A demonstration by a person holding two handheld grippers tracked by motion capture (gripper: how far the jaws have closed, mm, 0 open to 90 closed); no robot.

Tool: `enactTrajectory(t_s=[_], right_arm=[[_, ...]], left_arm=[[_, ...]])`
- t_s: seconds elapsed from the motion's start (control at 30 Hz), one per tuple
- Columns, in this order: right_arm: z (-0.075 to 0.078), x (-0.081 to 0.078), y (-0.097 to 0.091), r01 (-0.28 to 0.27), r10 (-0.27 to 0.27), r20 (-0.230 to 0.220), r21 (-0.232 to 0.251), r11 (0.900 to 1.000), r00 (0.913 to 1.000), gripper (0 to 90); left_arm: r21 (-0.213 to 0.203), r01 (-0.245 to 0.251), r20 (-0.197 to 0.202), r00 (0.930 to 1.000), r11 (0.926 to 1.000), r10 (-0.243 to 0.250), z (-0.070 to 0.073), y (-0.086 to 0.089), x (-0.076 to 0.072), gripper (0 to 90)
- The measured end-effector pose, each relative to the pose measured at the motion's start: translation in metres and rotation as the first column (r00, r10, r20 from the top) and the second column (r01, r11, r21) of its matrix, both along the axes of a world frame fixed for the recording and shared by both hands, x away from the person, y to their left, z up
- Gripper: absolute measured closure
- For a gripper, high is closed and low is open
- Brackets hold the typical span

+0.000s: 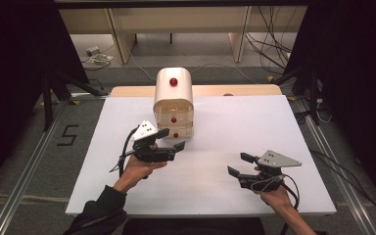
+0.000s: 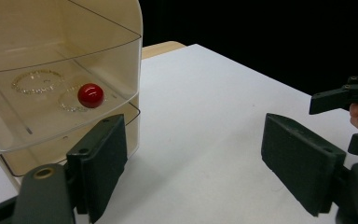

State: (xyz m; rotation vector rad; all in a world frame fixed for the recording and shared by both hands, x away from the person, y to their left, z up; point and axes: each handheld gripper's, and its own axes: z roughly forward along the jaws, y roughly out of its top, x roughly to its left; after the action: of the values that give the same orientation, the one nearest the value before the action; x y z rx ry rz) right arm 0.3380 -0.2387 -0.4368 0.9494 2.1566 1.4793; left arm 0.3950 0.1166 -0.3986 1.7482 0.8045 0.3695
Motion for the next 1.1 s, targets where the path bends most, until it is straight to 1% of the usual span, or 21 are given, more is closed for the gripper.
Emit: enactTrajectory(t_s=[0.13,0.27,0.33,0.43,0.7,0.87,0.93,1.0,1.1], right_arm=[[0.000,0.000,0.000,0.000,0.000,-0.001,-0.003,1.0000,1.0000,30.2],[0.000,0.000,-0.001,0.001,-0.001,-0.003,-0.001,1.0000,1.0000,30.2],[0.000,0.001,-0.001,-0.001,0.001,-0.003,0.001,1.0000,1.0000,30.2],[0.000,0.001,0.000,-0.002,0.002,-0.004,0.002,1.0000,1.0000,30.2],[0.000,0.002,-0.001,-0.005,0.005,-0.005,0.003,1.0000,1.0000,30.2],[0.000,0.003,0.001,-0.014,0.014,0.002,0.009,0.9999,0.9999,30.2],[-0.001,0.003,0.001,-0.014,0.014,-0.006,0.002,0.9999,0.9999,30.2],[-0.001,0.003,0.002,-0.016,0.016,-0.004,0.004,0.9999,0.9999,30.2],[-0.001,0.004,0.001,-0.012,0.012,-0.006,0.004,0.9999,0.9999,30.2]], left_arm=[[0.001,0.001,0.003,1.0000,1.0000,-0.001,0.000,0.000,-0.002,21.9],[0.001,0.012,0.006,0.9999,0.9999,-0.012,-0.002,0.001,-0.004,21.3],[-0.007,0.010,0.007,0.9999,0.9999,-0.010,-0.003,0.001,-0.004,21.2],[-0.002,0.012,0.008,0.9999,0.9999,-0.012,-0.003,0.002,-0.006,20.9],[-0.019,0.006,0.012,0.9999,0.9998,-0.006,-0.003,0.004,-0.009,17.8],[-0.023,0.005,0.022,0.9997,0.9997,-0.005,-0.005,0.005,-0.012,16.0],[-0.021,0.014,0.031,0.9994,0.9997,-0.013,-0.006,0.005,-0.014,16.0],[-0.014,0.015,0.037,0.9992,0.9998,-0.014,-0.006,0.005,-0.015,16.0],[-0.015,0.020,0.044,0.9989,0.9997,-0.019,-0.007,0.005,-0.017,16.0]])
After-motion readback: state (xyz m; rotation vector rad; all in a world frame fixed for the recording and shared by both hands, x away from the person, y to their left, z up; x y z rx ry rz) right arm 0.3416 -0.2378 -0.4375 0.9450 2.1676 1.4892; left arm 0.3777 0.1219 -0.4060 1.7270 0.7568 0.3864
